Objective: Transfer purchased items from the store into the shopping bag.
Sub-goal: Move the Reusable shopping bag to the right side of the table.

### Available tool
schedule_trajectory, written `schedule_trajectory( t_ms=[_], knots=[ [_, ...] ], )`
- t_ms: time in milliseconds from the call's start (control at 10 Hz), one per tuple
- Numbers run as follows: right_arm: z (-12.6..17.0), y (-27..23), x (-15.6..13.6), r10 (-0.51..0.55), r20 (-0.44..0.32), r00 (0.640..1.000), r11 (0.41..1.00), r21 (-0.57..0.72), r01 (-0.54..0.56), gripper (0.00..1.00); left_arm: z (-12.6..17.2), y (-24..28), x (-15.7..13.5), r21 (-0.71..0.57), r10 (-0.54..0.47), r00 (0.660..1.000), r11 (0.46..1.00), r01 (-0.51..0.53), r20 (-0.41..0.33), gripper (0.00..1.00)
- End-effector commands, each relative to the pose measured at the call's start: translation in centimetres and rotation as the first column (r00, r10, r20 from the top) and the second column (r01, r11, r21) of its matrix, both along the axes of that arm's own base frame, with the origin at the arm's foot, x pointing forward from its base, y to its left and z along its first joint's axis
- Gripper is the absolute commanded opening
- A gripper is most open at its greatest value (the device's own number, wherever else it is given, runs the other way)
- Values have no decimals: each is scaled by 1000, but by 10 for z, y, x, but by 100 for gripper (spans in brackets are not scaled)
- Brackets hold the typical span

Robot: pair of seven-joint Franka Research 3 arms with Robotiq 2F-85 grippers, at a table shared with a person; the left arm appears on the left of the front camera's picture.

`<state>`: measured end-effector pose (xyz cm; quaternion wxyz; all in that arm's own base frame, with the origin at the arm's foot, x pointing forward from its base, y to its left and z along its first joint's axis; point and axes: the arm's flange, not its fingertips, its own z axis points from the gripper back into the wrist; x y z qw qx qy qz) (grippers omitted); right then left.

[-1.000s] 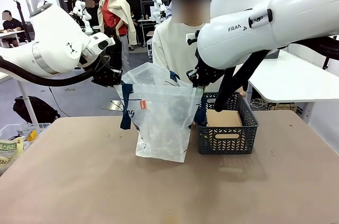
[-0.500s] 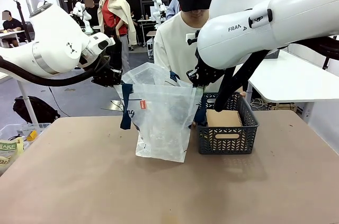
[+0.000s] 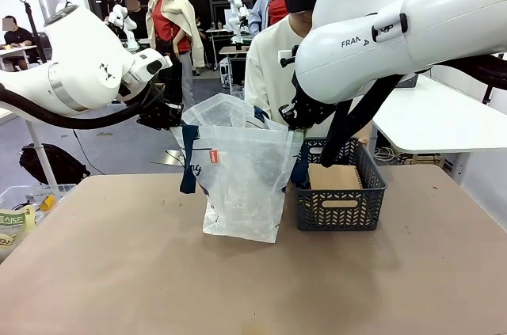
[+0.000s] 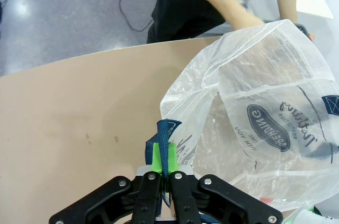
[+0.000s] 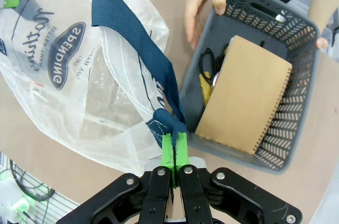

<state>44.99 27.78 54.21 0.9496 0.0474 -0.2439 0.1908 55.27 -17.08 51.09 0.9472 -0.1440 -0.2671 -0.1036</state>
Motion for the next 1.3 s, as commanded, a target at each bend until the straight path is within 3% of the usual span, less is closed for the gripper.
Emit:
schedule_trajectory(
  t_ms=[0, 1200],
  knots=[
    [-2, -4, -1, -7, 8, 1000, 1000, 6, 7, 0, 2, 3, 4, 8, 1, 1000, 1000, -1, 9, 0],
    [-2, -4, -1, -7, 8, 1000, 1000, 6, 7, 0, 2, 3, 4, 8, 1, 1000, 1000, -1, 9, 0]
  ],
)
